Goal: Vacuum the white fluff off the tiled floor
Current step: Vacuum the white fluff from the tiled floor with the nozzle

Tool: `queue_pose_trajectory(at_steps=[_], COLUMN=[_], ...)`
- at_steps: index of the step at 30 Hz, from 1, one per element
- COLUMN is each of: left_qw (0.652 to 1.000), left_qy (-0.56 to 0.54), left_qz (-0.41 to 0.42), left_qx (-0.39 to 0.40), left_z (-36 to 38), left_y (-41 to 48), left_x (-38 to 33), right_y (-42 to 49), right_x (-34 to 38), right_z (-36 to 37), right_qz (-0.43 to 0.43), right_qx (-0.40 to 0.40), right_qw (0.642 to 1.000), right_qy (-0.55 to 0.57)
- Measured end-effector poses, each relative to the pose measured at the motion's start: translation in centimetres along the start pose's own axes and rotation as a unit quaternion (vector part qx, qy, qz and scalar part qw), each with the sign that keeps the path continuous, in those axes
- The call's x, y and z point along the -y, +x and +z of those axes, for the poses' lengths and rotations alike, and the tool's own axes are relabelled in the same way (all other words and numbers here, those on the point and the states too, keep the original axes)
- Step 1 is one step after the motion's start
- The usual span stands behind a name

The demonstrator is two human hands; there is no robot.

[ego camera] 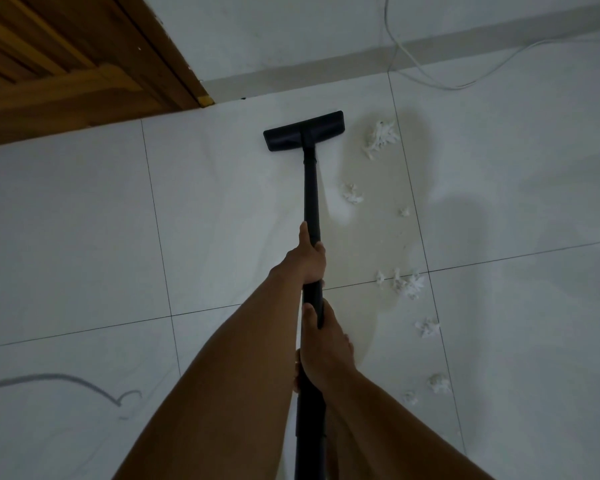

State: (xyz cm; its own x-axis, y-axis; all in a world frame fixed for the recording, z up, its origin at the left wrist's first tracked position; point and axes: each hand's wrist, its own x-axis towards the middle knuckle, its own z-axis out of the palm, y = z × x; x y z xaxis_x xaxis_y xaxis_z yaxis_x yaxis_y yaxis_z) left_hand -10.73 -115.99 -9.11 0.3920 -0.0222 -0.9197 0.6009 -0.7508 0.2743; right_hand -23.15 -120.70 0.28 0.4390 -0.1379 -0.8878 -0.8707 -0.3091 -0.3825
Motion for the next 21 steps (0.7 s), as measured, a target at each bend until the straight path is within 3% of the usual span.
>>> queue_pose_trajectory(at_steps=[6, 12, 21], left_qw=[1.000, 0.999, 0.995], left_qy=[-0.015, -0.030, -0.052], left_qz=[-0.006, -0.021, -0.063], left_qx=[0.004, 0.021, 0.062], left_z=[-0.5, 0.0, -0.7], left_y=[0.3, -2.1, -5.9], left_x=[-0.5, -1.0, -1.7], right_y=[-0.7, 1.7, -2.4], right_x=[1.6, -3.9, -1.2], right_z=[-0.7, 2.2, -0.8], right_qz=[0.039, 0.041, 0.072], right_qx=[-0.002, -0.047, -0.016], right_qw=[0.997, 0.997, 0.997], right_qy=[0.067, -0.037, -0.004])
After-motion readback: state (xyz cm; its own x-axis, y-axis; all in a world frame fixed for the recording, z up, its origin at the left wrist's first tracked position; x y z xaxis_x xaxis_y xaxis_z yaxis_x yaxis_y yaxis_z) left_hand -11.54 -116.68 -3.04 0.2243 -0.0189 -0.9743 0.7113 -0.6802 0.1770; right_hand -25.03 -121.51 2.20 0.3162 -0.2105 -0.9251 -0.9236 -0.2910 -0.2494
